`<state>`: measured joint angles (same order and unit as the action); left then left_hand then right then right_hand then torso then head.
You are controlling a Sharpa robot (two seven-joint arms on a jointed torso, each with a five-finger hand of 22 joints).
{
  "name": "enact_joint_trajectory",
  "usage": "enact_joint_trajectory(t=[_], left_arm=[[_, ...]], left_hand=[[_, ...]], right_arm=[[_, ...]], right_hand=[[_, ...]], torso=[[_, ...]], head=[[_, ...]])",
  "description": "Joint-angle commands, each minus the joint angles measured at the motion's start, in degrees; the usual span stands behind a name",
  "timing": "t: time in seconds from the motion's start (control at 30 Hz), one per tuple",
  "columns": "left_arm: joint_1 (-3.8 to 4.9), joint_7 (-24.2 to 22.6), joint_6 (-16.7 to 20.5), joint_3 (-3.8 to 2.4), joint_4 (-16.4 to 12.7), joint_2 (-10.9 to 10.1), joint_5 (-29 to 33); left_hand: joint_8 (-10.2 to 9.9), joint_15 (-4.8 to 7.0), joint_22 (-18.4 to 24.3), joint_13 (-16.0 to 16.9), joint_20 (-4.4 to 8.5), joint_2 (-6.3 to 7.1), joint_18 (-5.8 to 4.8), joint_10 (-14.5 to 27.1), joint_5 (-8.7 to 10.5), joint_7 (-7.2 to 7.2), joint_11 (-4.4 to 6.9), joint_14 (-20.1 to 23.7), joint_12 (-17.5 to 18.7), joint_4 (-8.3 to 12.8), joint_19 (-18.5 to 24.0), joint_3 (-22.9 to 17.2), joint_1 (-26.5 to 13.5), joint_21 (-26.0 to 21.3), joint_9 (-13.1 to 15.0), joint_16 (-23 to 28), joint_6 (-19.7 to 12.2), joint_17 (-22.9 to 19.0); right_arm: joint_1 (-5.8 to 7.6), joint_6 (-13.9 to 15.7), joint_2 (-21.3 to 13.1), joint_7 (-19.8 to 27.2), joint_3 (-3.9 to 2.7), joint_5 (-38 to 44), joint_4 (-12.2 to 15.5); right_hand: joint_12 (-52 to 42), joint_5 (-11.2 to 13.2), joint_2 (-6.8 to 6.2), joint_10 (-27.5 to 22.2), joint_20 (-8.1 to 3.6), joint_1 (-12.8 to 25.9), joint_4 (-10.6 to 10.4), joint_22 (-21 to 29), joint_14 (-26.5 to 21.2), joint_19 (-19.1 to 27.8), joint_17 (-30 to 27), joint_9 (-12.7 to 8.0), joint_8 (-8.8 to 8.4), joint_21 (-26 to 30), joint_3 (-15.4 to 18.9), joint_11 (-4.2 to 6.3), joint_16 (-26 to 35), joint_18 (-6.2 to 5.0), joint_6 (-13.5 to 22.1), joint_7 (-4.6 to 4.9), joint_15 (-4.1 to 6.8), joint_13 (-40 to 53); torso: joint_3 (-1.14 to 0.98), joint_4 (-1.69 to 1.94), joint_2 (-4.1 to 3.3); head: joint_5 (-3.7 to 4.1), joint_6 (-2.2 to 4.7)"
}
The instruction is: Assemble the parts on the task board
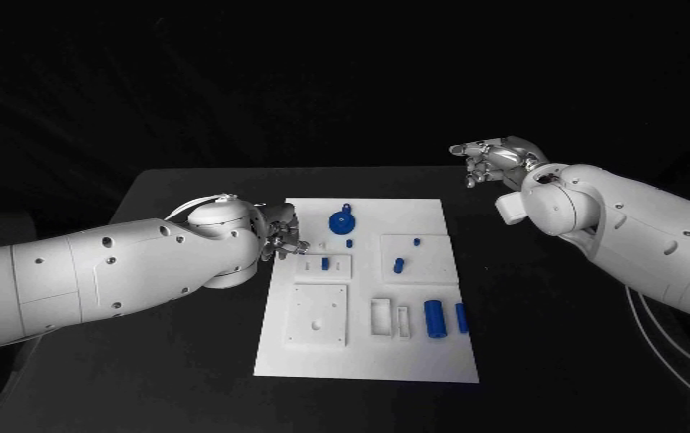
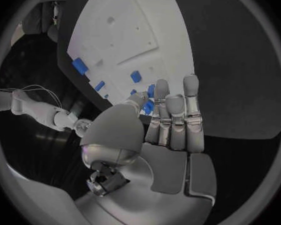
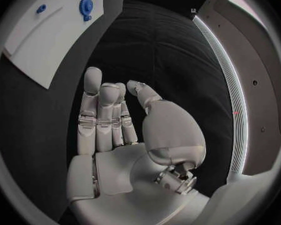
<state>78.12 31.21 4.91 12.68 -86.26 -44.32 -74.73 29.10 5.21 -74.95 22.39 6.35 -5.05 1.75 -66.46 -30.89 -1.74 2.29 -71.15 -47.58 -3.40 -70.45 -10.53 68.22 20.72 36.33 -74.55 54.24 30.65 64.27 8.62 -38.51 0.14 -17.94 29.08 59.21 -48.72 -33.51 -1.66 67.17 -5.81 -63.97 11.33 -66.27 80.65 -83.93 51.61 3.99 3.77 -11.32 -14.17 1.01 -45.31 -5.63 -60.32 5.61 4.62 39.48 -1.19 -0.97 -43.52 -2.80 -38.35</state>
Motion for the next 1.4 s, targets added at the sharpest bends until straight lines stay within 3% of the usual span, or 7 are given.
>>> enact_joint_trajectory(t=[0.03, 0.57, 0.77, 1.4], left_arm=[[-0.21, -0.87, -0.06, 0.02, 0.29, 0.27, -0.95], [-1.14, -2.27, -1.70, 0.02, 1.17, 0.99, 0.11], [-1.51, -2.63, -2.04, 0.01, 1.26, 0.98, 0.14], [-2.57, -3.20, -2.11, 0.01, 2.02, 1.42, 0.15]], left_hand=[[0.24, 0.01, -0.91, 0.05, -0.04, -0.05, 0.24, -0.29, -0.25, 0.06, 0.05, -0.09, 0.03, 7.94, -0.27, -8.19, 0.75, -0.33, -0.04, 0.20, 0.34, 0.07], [0.19, -0.01, -0.93, 0.08, -0.05, -0.12, 0.23, -0.26, -0.11, 0.04, 0.03, -0.08, 0.01, 7.94, -0.33, -8.18, 0.74, -0.49, -0.06, 0.23, 0.29, 0.08], [0.21, 0.00, -0.97, 0.14, -0.05, -0.18, 0.26, -0.27, -0.09, 0.02, 0.04, -0.15, -0.07, 8.00, -0.55, -8.15, 0.73, -0.77, -0.03, 0.26, 0.24, 0.10], [0.25, 0.03, -1.01, 0.19, -0.02, -0.19, 0.26, -0.27, -0.17, 0.03, 0.05, -0.26, -0.13, 8.08, -0.78, -8.15, 0.69, -0.96, 0.00, 0.27, 0.22, 0.10]], right_arm=[[-0.10, -1.20, 0.20, 0.62, -0.05, -0.07, 0.02], [-0.23, -1.63, 0.37, 0.58, -0.06, 0.03, 0.18], [-0.31, -1.71, 0.44, 0.58, -0.06, 0.01, 0.30], [-0.46, -1.97, 0.73, 0.63, -0.06, -0.04, 0.52]], right_hand=[[-0.24, -0.11, 0.03, -0.03, 0.21, 0.46, -0.01, 0.06, 0.26, -2.08, -0.09, -0.04, -0.18, -0.31, -0.28, -0.11, 0.25, -0.20, -0.11, 0.29, -0.06, -0.07], [-0.29, -0.35, -0.01, -0.05, 0.21, 0.57, 0.12, 0.12, 0.25, -2.03, -0.10, -0.03, -0.17, -0.43, -0.65, -0.09, 0.24, -0.19, -0.12, 0.28, -0.05, -0.16], [-0.29, -0.35, -0.01, -0.05, 0.21, 0.57, 0.12, 0.12, 0.25, -2.03, -0.10, -0.03, -0.17, -0.43, -0.65, -0.09, 0.24, -0.19, -0.12, 0.28, -0.05, -0.16], [-0.40, -0.53, -0.02, -0.08, 0.19, 0.67, 0.22, 0.31, 0.25, -2.01, -0.13, -0.04, -0.17, -0.60, -1.03, -0.09, 0.24, -0.19, -0.08, 0.30, -0.04, -0.30]], torso=[[-0.06, -0.05, 0.01], [-0.06, -0.10, -0.01], [-0.04, -0.09, 0.03], [-0.07, -0.04, 0.00]], head=[[0.13, 0.14], [0.47, -0.34], [0.62, -0.10], [0.69, -0.29]])
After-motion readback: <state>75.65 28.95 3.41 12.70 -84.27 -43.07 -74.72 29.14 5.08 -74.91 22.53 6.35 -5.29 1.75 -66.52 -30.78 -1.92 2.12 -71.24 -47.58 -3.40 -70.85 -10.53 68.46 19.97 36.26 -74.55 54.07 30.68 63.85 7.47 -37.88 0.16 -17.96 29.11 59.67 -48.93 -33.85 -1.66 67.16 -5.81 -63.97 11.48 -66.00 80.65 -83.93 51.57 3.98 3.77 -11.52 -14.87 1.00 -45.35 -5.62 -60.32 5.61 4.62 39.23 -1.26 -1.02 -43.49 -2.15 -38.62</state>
